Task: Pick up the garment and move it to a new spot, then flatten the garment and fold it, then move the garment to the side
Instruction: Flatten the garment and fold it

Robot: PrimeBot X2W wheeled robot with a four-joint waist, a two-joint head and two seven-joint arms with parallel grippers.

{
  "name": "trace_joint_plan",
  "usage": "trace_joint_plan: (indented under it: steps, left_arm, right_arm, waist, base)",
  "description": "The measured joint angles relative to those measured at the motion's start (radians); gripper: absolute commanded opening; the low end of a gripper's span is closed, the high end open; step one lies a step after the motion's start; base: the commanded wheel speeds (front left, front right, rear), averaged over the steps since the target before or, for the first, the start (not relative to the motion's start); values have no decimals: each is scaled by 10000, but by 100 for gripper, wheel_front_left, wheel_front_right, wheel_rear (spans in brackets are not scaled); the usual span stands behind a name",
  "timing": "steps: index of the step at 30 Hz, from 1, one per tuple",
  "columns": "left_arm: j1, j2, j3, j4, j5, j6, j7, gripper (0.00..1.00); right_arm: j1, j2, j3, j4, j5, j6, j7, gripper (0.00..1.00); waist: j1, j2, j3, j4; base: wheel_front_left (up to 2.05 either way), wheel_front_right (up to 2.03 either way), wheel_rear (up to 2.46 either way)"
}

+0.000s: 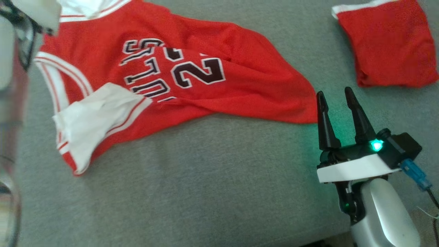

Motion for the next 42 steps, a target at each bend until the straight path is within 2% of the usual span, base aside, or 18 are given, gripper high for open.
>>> trace_joint_plan:
  steps: [4, 9, 11, 18, 24, 34, 42]
  left_arm:
    - [980, -447, 621, -113, -955, 163, -518, 100]
    - [2717, -802, 991, -1047, -1638, 426, -807, 100]
    - [3612, -1068, 1166, -1561, -1958, 679, -882, 100]
    - [7018, -2159, 1432, -3603, -2550, 1475, -897, 100]
    - [8670, -2755, 1881, -4984, -2709, 1799, -922, 100]
    - [8922, -2663, 2036, -4955, -2341, 1678, -894, 100]
    - [7912, -2125, 1879, -3737, -2249, 1430, 270, 100]
  right_arm:
    - [15, 0, -295, 4, -209, 0, 0, 100]
    - [111, -4, -631, 15, -537, 2, 0, 100]
    - [249, -2, -713, 15, -656, 0, 0, 100]
    - [590, -2, -884, 42, -949, 0, 0, 100]
    - [666, -2, -901, 50, -1047, 0, 0, 100]
    - [665, -2, -784, 94, -1118, 0, 0, 100]
    - [645, -2, -736, 96, -1030, 2, 0, 100]
  waist:
    - [0, 0, -354, 460]
    - [-1, 0, -845, 1101]
    - [-1, 0, -1045, 1351]
    - [-2, 0, -1629, 2099]
    - [-2, 1, -1903, 2419]
    - [0, 0, -1747, 2163]
    - [1, 0, -1278, 1846]
  base:
    - [0, 0, 0]
    - [0, 0, 0]
    - [0, 0, 0]
    - [0, 0, 0]
    - [0, 0, 0]
    - [0, 0, 0]
    - [0, 0, 0]
